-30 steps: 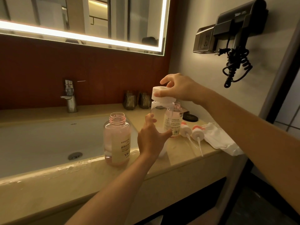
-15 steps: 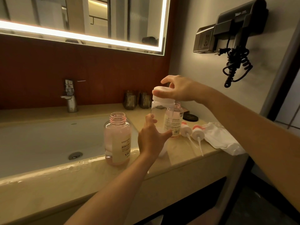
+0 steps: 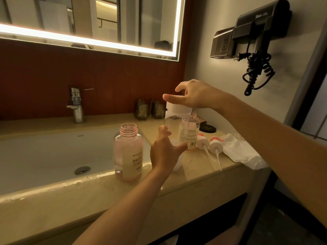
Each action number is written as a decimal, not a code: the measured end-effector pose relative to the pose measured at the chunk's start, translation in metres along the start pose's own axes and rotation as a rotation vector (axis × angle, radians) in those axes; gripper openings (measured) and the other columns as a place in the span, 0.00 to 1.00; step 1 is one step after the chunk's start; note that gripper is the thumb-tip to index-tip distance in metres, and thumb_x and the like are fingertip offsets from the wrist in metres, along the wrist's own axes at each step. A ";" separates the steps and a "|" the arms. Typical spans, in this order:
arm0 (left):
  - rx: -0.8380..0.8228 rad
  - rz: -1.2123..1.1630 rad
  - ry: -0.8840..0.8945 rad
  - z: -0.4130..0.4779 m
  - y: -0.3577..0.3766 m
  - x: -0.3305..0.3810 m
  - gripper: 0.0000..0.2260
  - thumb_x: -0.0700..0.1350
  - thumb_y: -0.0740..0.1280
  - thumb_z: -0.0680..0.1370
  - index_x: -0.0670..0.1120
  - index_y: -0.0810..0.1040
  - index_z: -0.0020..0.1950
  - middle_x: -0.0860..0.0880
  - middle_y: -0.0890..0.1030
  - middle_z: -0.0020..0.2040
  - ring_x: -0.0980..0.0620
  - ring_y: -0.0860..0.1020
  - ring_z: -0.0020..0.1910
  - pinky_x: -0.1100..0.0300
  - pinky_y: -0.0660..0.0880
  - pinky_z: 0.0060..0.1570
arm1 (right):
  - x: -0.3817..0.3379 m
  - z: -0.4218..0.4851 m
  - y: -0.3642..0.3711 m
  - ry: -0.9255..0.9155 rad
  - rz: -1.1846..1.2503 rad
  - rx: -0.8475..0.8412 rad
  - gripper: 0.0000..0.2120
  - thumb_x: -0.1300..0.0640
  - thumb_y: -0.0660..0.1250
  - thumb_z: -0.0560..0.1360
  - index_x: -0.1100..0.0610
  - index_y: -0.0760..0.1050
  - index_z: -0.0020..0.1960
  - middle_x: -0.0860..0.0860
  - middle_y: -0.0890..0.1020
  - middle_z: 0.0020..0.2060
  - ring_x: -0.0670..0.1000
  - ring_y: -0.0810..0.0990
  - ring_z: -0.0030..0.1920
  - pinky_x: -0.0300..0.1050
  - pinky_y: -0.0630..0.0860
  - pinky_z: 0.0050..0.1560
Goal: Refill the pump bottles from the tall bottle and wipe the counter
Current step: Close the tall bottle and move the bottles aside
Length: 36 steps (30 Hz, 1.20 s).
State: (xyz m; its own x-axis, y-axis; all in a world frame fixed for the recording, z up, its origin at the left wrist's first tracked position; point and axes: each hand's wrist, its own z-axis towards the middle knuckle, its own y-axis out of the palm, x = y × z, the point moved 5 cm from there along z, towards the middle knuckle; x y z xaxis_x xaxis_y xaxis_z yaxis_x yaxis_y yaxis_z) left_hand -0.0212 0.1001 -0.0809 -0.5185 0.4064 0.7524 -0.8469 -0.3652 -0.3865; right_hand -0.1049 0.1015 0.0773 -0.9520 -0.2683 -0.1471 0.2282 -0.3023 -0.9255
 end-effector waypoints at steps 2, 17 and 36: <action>0.002 0.003 -0.002 0.000 0.000 0.000 0.32 0.54 0.75 0.66 0.47 0.64 0.64 0.51 0.76 0.59 0.52 0.77 0.52 0.61 0.74 0.45 | 0.000 -0.001 -0.003 -0.008 0.124 -0.060 0.34 0.35 0.61 0.70 0.52 0.65 0.69 0.52 0.68 0.68 0.54 0.68 0.66 0.46 0.67 0.59; -0.020 0.000 0.002 -0.002 -0.001 0.002 0.31 0.53 0.75 0.66 0.46 0.65 0.63 0.50 0.76 0.58 0.52 0.77 0.50 0.63 0.71 0.43 | 0.005 -0.004 0.000 0.115 0.101 -0.184 0.35 0.35 0.59 0.72 0.53 0.60 0.72 0.53 0.65 0.70 0.55 0.67 0.65 0.50 0.70 0.59; -0.034 0.025 0.004 -0.003 -0.002 0.001 0.31 0.54 0.74 0.66 0.46 0.65 0.63 0.50 0.76 0.58 0.51 0.77 0.48 0.64 0.70 0.41 | 0.007 -0.004 0.002 -0.127 0.210 -0.277 0.27 0.45 0.65 0.73 0.50 0.64 0.70 0.50 0.70 0.65 0.47 0.69 0.56 0.33 0.67 0.44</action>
State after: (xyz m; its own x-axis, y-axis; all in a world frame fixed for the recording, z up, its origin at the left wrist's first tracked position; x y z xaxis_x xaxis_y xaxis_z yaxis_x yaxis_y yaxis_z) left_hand -0.0209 0.1039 -0.0808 -0.5403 0.4010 0.7398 -0.8370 -0.3466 -0.4234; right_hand -0.1118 0.1027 0.0730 -0.8536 -0.4149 -0.3150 0.3351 0.0256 -0.9418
